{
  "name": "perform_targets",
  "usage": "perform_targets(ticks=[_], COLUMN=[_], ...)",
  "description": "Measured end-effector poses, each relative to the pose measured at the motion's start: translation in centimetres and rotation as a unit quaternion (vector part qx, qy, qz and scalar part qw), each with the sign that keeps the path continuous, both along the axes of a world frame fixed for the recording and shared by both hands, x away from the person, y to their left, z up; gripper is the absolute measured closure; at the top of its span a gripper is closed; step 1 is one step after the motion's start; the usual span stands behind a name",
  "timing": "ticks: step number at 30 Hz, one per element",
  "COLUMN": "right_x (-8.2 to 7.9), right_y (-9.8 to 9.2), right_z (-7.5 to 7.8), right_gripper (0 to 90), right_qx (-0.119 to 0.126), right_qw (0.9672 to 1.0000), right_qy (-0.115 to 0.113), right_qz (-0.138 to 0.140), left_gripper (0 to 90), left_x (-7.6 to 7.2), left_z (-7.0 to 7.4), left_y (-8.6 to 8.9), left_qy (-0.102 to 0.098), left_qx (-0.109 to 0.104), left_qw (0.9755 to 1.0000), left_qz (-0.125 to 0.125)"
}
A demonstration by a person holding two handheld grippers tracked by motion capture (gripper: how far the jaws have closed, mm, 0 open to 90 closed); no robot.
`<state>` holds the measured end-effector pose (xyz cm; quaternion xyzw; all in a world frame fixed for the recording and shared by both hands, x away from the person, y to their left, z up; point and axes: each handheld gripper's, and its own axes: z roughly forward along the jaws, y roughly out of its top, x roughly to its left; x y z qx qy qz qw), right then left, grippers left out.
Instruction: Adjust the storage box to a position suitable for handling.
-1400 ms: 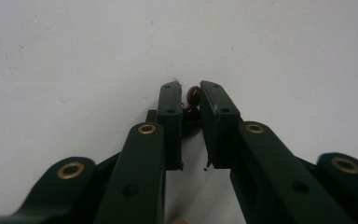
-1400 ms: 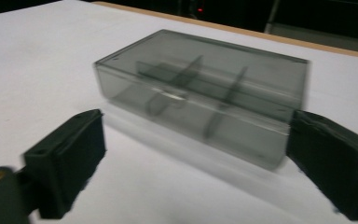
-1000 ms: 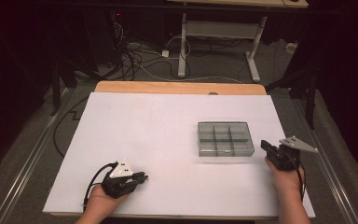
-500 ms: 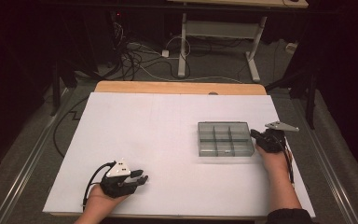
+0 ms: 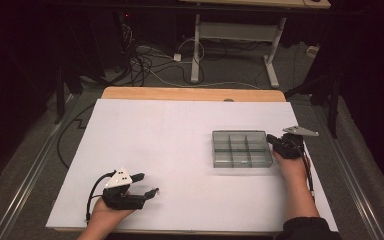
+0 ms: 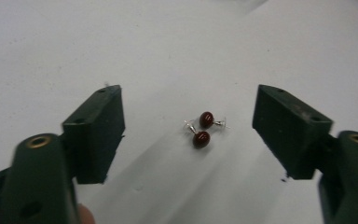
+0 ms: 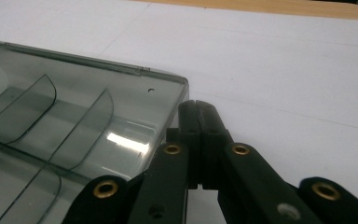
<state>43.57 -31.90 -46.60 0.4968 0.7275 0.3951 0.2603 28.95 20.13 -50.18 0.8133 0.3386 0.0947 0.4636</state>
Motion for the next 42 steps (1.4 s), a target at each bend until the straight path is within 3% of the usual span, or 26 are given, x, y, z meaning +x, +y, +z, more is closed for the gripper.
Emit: perform_targets(ticks=[7,10,14,21,32,42], right_x=[0.4,0.6,0.9,0.6,0.2,-1.4], right_y=[-0.3,-0.3,0.1,0.6,3.8,6.9], right_z=[-0.4,-0.3,-0.1,-0.1,-0.3,-0.5], right_gripper=[90.0,90.0,90.0,90.0,90.0,90.0], right_qx=[0.008,0.015,0.003,0.007,-0.003,-0.008], right_qw=[1.0,0.9998,1.0,0.9999,0.9984,0.9953], right_qy=[0.003,0.005,0.004,0.01,0.01,0.019], right_qz=[-0.005,-0.007,-0.001,0.012,0.055,0.095], left_gripper=[0.0,0.0,0.0,0.0,0.0,0.0], left_x=[0.2,0.2,0.1,0.3,0.5,0.5], left_z=[0.0,0.0,0.2,0.0,-0.2,-0.2], left_y=[0.5,0.8,1.2,1.6,1.6,1.7], left_qy=[-0.006,-0.009,-0.02,-0.02,-0.02,-0.018], left_qx=[0.011,0.01,0.003,0.002,0.0,-0.006], left_qw=[0.9993,0.9988,0.9982,0.9975,0.9974,0.9977], left_qz=[0.035,0.047,0.056,0.068,0.07,0.065])
